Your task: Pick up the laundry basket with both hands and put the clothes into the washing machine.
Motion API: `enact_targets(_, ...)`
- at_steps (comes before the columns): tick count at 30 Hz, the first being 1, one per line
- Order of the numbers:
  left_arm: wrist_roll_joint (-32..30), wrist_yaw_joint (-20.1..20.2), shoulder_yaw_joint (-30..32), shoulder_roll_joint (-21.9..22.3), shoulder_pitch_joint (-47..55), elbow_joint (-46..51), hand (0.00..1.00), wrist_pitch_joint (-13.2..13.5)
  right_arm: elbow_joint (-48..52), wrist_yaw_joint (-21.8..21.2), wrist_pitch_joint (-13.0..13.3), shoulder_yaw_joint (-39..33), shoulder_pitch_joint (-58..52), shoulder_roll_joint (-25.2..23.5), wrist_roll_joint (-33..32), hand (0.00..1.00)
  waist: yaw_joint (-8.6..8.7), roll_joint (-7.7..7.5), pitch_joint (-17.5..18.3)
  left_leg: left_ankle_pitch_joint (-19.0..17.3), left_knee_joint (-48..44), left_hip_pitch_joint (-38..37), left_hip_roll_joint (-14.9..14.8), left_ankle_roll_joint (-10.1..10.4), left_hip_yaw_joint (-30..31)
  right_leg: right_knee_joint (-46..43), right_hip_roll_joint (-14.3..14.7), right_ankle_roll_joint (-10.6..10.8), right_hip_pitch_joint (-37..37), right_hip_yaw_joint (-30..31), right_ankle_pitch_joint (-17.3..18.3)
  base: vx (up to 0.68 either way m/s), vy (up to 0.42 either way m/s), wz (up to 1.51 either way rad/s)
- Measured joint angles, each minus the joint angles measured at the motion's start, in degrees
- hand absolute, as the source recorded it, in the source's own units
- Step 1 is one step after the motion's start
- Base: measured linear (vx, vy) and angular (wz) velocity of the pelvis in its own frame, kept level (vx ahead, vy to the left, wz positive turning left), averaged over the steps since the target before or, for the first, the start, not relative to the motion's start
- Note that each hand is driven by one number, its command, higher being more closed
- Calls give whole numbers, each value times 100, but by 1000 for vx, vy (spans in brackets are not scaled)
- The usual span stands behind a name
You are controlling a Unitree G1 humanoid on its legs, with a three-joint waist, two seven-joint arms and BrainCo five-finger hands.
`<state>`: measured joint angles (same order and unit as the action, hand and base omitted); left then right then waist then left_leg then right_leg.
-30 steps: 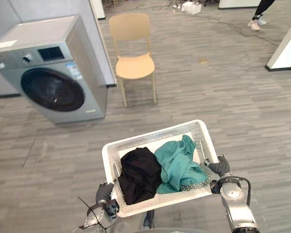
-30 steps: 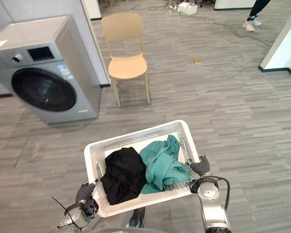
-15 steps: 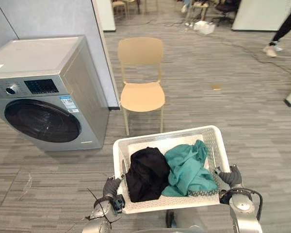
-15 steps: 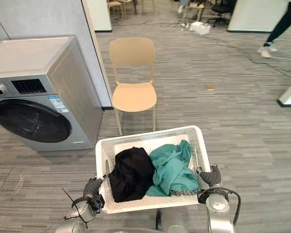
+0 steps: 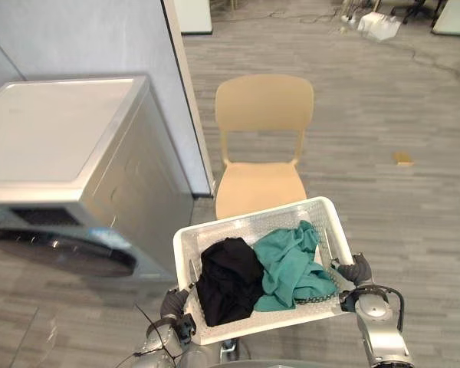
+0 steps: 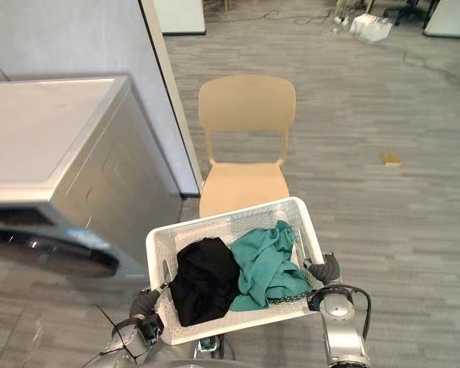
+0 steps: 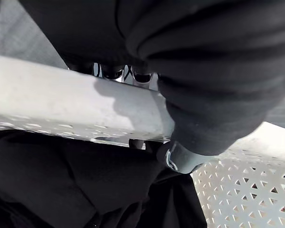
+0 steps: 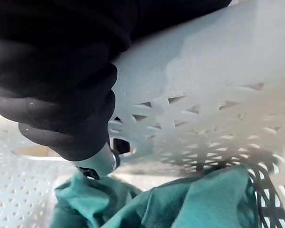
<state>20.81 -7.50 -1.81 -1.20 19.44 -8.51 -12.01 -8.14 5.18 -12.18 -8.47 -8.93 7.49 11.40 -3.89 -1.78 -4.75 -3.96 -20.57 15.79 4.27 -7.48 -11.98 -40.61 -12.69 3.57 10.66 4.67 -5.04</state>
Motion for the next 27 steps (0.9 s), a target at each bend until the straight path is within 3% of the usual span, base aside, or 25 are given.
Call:
enact_targets(1,0,0,-33,-89,-60,-71,100,4,-94,9,25,-11,6,-100,-3,100,11,-210,16,13,62,-187,198,-1,-74,-556,-196,-108,-228,62,-30,506,266,8)
enact_targets(2,0,-2,-32,-140,-227,-144,100,-32,-92,24,31,-36,9,-119,-14,100,86,-255,33,-79,252,-566,424,-86,62,-1502,-250,-310,-734,144,114,537,208,37)
enact_targets(3,-1,-2,-32,-140,-287,-144,100,-37,-88,28,30,-95,44,-143,-24,100,212,-127,-7,-95,332,-817,457,-99,232,-2041,-231,-422,-1112,-46,424,648,236,51)
enact_targets(4,-4,-2,-37,-141,-374,-135,100,-37,-45,40,35,-153,41,-143,-27,100,314,109,-106,-99,526,-1244,389,-88,467,-2282,-217,-332,-1474,-437,888,504,208,38)
enact_targets(6,-13,-1,-160,-214,-372,-132,100,-42,-29,46,50,-216,-92,-169,-65,100,368,352,-139,-178,809,-1842,214,46,621,-1842,-102,-117,-1891,-828,1353,472,172,25)
enact_targets(7,-20,-2,-242,-332,-399,-132,100,-41,53,68,48,-224,-186,-284,-70,100,396,327,-150,-232,905,-2121,191,140,732,-1172,95,137,-2121,-875,1573,543,106,33)
enact_targets(9,-24,0,-293,-466,-475,-124,100,-42,225,81,31,-253,-275,-387,-69,100,436,249,-154,-342,1089,-2391,179,320,835,-145,312,201,-2377,-842,1641,442,-3,50)
enact_targets(10,-60,2,-298,-472,-491,-25,100,-39,382,96,24,-277,-308,-428,-69,100,503,152,-152,-448,1226,-2527,201,460,934,1095,562,157,-2473,-781,1484,328,-41,64)
enact_targets(11,-80,2,-299,-462,-489,41,100,-37,480,122,16,-296,-356,-435,-69,100,517,91,-150,-504,1260,-2593,231,526,951,1518,614,62,-2485,-764,1183,412,-59,92)
enact_targets(12,-130,2,-320,-467,-469,212,100,-30,698,170,16,-322,-486,-468,-86,100,519,-128,-148,-626,1285,-2753,387,576,1043,2007,612,54,-2479,-800,170,449,-93,50)
enact_targets(13,-140,-11,-285,-259,-482,196,100,-15,746,217,16,-351,-422,-388,-112,100,415,-85,-141,-711,1219,-2797,373,655,1073,2136,620,-183,-2369,-1049,425,448,-99,23)
enact_targets(14,-151,-29,-235,-112,-490,196,100,-5,772,219,11,-345,-415,-329,-111,100,360,-2,-122,-737,1060,-2687,299,697,1057,2333,623,-271,-2304,-1056,352,409,-68,12)
enact_targets(15,-166,-27,-251,-98,-602,196,100,4,970,236,17,-358,-436,-260,-178,100,308,-29,-152,-868,406,-2275,242,871,1039,2830,550,-295,-2101,-1179,219,274,-14,34)
enact_targets(17,-170,-26,-326,-138,-838,206,100,46,977,249,38,-523,-319,-346,-238,100,306,-139,-221,-1105,323,-1886,-11,505,839,3312,424,-242,-1849,-1284,67,310,-52,73)
enact_targets(18,-170,-32,-308,-72,-877,207,100,101,949,251,46,-524,-242,-335,-238,100,311,-183,-249,-979,839,-1858,-317,705,869,3439,407,-224,-1799,-1403,29,232,-58,53)
enact_targets(19,-170,-35,-285,-50,-877,207,100,126,949,251,59,-518,-206,-315,-238,100,304,-133,-239,-844,1211,-1873,-485,890,868,3467,459,-223,-1798,-1424,29,136,36,10)
enact_targets(20,-168,-41,-253,-2,-906,193,100,176,915,253,71,-513,-93,-272,-238,100,249,-60,-290,-391,1531,-1864,-795,1106,856,3477,546,-198,-1803,-1424,40,110,119,-16)
enact_targets(27,-175,-74,-287,-257,-895,181,100,192,704,267,60,-498,-154,-478,-366,100,319,-64,-416,-341,1380,-1639,-312,1042,643,3614,172,15,-2043,-1189,-122,37,127,-16)
